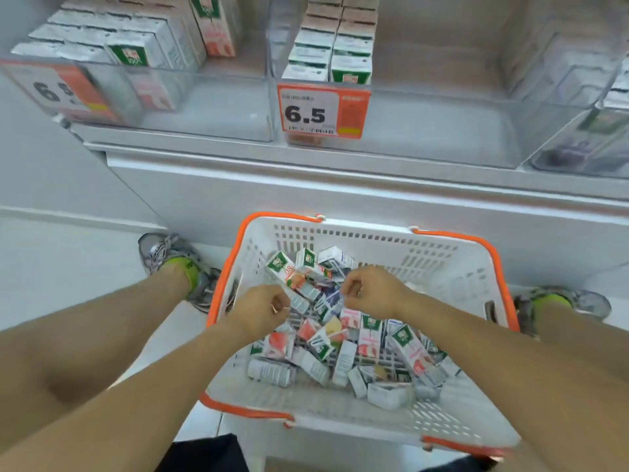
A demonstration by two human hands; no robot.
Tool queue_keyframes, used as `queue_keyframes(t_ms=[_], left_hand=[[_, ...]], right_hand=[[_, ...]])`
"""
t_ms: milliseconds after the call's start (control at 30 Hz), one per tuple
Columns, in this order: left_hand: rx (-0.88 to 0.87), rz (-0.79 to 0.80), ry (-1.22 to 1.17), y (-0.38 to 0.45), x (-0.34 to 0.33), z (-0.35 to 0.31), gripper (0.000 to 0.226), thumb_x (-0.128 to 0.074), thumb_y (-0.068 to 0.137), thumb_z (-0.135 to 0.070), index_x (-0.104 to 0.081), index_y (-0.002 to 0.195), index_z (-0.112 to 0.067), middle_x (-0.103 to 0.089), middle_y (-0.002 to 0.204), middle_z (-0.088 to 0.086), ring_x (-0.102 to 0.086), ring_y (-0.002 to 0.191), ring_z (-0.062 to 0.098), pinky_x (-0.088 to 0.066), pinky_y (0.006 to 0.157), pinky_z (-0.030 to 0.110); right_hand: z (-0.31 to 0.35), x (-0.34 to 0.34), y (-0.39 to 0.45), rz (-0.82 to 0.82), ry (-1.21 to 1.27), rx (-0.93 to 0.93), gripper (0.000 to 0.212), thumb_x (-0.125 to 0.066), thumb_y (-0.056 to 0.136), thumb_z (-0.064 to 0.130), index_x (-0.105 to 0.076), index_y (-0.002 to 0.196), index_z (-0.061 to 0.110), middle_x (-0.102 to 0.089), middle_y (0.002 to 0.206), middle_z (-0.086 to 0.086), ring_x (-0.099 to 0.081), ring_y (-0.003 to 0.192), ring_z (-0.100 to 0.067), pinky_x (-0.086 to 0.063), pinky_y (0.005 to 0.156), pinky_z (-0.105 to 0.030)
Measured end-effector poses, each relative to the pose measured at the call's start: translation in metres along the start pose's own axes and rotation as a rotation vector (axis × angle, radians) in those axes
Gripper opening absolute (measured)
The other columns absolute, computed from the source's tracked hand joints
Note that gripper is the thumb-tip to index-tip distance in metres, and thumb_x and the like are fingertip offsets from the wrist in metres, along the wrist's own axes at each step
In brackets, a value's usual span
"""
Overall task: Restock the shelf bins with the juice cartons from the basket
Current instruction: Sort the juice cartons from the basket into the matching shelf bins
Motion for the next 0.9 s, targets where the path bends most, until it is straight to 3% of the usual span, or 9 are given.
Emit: queue_keyframes(t_ms=[133,200,300,400,500,633,700,800,900], left_hand=[[0.088,0.089,-0.011,-0.002,-0.042,0.028,0.009,-0.063,0.092,-0.007,-0.065,0.099,-0.013,-0.063,0.090,0.003,-0.053,0.068,0.007,-0.037,0.054,0.001],[0.092,0.076,0.039,0.002,-0.051,0.038,0.015,-0.065,0.091,-0.012,-0.067,0.106,-0.013,-0.066,0.102,0.007,-0.058,0.074,0.013,-0.036,0.056,0.005],[0.092,0.102,0.138,0.008,-0.057,0.046,0.030,-0.064,0.092,-0.023,-0.066,0.121,-0.015,-0.061,0.121,0.010,-0.064,0.092,0.022,-0.042,0.076,0.021],[0.136,0.184,0.237,0.015,-0.060,0.050,0.039,-0.061,0.095,-0.029,-0.061,0.130,-0.011,-0.061,0.127,0.014,-0.060,0.112,0.028,-0.044,0.090,0.028],[0.123,0.219,0.309,0.018,-0.066,0.051,0.025,-0.061,0.095,-0.027,-0.070,0.111,-0.009,-0.067,0.116,0.012,-0.061,0.092,0.022,-0.041,0.076,0.024],[0.086,0.191,0.324,0.022,-0.071,0.054,0.033,-0.065,0.094,-0.023,-0.062,0.120,-0.003,-0.053,0.106,0.004,-0.062,0.079,0.009,-0.037,0.066,0.012],[0.106,0.204,0.346,0.022,-0.071,0.054,0.041,-0.071,0.088,-0.039,-0.067,0.115,-0.009,-0.053,0.115,0.008,-0.064,0.093,0.018,-0.041,0.078,0.020],[0.139,0.199,0.369,0.023,-0.069,0.058,0.042,-0.067,0.084,-0.056,-0.074,0.097,-0.017,-0.050,0.103,0.004,-0.055,0.097,0.022,-0.040,0.088,0.030],[0.069,0.191,0.423,0.022,-0.070,0.053,0.042,-0.061,0.085,-0.062,-0.065,0.095,-0.021,-0.055,0.098,0.002,-0.047,0.102,0.022,-0.036,0.094,0.033]], right_hand=[[-0.002,-0.052,0.018,0.217,0.004,-0.049,0.036,-0.075,0.088,0.020,-0.064,0.122,0.014,-0.064,0.121,-0.005,-0.062,0.105,-0.023,-0.049,0.087,-0.032],[-0.005,-0.076,0.027,0.236,-0.049,-0.051,0.044,-0.072,0.090,0.016,-0.058,0.131,0.018,-0.052,0.134,-0.007,-0.055,0.115,-0.025,-0.041,0.086,-0.026],[-0.027,-0.105,0.033,0.182,-0.081,-0.118,0.058,-0.068,0.089,0.007,-0.050,0.141,0.024,-0.037,0.144,-0.010,-0.047,0.128,-0.030,-0.042,0.100,-0.031],[-0.042,-0.121,0.028,0.105,-0.060,-0.138,0.066,-0.075,0.082,0.007,-0.050,0.141,0.025,-0.040,0.142,-0.006,-0.045,0.123,-0.027,-0.037,0.106,-0.031],[-0.045,-0.127,0.028,0.045,-0.073,-0.129,0.067,-0.075,0.081,0.006,-0.049,0.137,0.028,-0.041,0.134,-0.004,-0.044,0.116,-0.023,-0.041,0.100,-0.031],[-0.045,-0.125,0.029,0.041,-0.158,-0.097,0.061,-0.079,0.078,0.010,-0.048,0.128,0.023,-0.038,0.128,-0.004,-0.042,0.117,-0.022,-0.047,0.097,-0.038],[-0.043,-0.120,0.029,-0.016,-0.185,-0.060,0.052,-0.080,0.079,0.018,-0.049,0.121,0.018,-0.042,0.127,-0.003,-0.043,0.116,-0.021,-0.046,0.095,-0.035],[-0.041,-0.111,0.028,-0.096,-0.182,-0.059,0.041,-0.076,0.085,0.027,-0.051,0.116,0.015,-0.054,0.123,-0.003,-0.048,0.111,-0.022,-0.042,0.088,-0.033],[-0.043,-0.108,0.025,-0.101,-0.157,-0.086,0.051,-0.078,0.083,0.028,-0.051,0.124,0.016,-0.054,0.126,-0.004,-0.052,0.115,-0.023,-0.045,0.098,-0.036]])
Point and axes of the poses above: each hand's wrist, its own y-axis towards the middle knuckle, its own x-axis out of the back of the hand, z = x × y, the point moved 4 cm from there along y, towards the middle knuckle
